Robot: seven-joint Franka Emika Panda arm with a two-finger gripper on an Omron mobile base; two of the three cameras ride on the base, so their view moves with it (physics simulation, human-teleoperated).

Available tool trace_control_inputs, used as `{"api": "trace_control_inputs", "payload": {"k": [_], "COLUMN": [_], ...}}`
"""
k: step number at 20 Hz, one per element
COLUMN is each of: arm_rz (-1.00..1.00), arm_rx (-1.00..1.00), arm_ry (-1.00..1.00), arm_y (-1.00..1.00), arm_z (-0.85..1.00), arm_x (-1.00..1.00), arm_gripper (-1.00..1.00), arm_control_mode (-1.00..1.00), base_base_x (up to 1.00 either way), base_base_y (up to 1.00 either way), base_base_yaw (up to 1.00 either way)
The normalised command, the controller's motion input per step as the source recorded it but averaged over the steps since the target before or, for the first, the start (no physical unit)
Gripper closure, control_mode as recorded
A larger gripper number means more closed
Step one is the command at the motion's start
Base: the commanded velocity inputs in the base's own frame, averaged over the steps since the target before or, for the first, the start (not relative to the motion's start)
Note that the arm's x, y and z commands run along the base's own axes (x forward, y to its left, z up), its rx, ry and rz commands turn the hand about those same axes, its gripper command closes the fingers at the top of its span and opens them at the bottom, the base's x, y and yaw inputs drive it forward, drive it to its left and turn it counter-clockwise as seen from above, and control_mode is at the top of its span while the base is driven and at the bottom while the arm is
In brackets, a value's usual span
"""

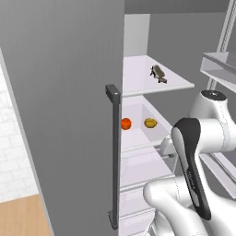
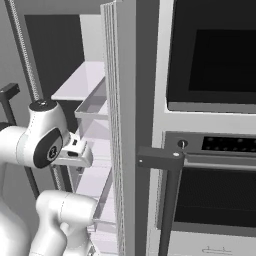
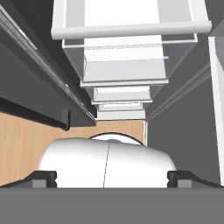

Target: Place one squash and one fish in each tupperware on the nearby counter, to pack two identical lunches.

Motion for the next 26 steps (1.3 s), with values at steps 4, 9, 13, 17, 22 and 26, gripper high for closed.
{"api": "trace_control_inputs", "payload": {"k": [4, 9, 13, 17, 22, 26], "arm_rz": [0.01, 0.11, 0.02, -0.17, -0.18, -0.01], "arm_rx": [0.00, 0.00, -0.19, -0.17, 0.00, 0.01], "arm_ry": [-0.16, -0.63, -0.23, 0.00, 0.03, 0.01], "arm_y": [0.00, 0.00, 0.27, 0.21, -0.21, -0.13], "arm_z": [0.09, 0.47, 0.71, 0.49, -0.17, -0.81], "arm_x": [-0.06, -0.01, 0.44, 0.94, 0.68, 0.64], "arm_gripper": [-1.00, -1.00, -1.00, -1.00, -1.00, -1.00], "arm_control_mode": [-1.00, -1.00, -1.00, -1.00, -1.00, -1.00], "base_base_x": [0.00, 0.00, 0.00, 0.00, 0.00, 0.00], "base_base_y": [0.00, 0.00, 0.00, 0.00, 0.00, 0.00], "base_base_yaw": [0.00, 0.00, 0.00, 0.00, 0.00, 0.00]}}
